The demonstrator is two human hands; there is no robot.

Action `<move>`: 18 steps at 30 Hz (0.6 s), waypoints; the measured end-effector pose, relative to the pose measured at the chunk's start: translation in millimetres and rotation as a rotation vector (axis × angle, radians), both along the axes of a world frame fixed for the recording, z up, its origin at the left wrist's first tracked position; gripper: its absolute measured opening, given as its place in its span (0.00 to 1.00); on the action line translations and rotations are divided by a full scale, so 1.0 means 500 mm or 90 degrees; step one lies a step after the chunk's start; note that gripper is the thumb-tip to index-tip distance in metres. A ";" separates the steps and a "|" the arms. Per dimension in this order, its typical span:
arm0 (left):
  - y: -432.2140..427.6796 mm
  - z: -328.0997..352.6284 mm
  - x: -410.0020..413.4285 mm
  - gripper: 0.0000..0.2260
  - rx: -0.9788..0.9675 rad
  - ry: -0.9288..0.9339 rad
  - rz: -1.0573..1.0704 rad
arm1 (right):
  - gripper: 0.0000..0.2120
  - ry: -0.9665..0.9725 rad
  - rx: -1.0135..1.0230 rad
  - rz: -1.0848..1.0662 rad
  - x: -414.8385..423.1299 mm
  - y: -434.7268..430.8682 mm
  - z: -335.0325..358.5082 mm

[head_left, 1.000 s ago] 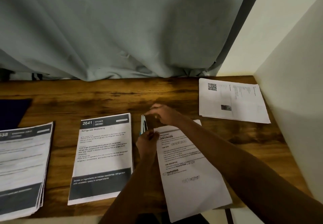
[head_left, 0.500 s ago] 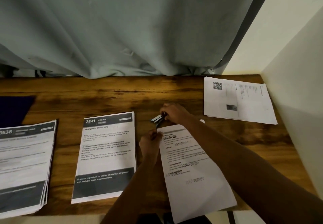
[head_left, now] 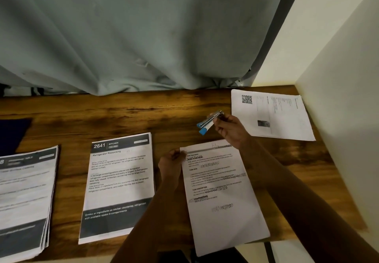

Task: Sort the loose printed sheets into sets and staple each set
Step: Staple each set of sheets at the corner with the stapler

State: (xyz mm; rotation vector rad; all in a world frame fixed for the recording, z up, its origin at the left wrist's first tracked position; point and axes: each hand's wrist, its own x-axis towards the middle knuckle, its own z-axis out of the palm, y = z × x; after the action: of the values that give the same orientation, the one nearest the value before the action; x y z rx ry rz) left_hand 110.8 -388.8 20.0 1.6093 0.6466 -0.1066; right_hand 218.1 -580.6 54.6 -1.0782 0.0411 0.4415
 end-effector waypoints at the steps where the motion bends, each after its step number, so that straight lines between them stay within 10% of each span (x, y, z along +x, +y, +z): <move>1: -0.002 0.004 0.001 0.02 0.002 -0.003 -0.003 | 0.10 0.023 0.048 0.008 -0.006 0.000 0.001; 12: -0.016 0.030 0.002 0.01 0.070 -0.051 -0.040 | 0.11 0.082 0.025 0.107 -0.018 0.024 0.034; 18: -0.016 0.037 -0.001 0.04 0.040 -0.059 -0.027 | 0.09 0.283 0.170 -0.090 -0.012 0.044 0.048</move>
State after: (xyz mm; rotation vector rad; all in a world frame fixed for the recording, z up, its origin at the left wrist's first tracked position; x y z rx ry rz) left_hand 110.4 -396.7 38.4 1.6792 0.5493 -0.0431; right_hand 212.3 -558.7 78.8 -0.6949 0.4367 0.5350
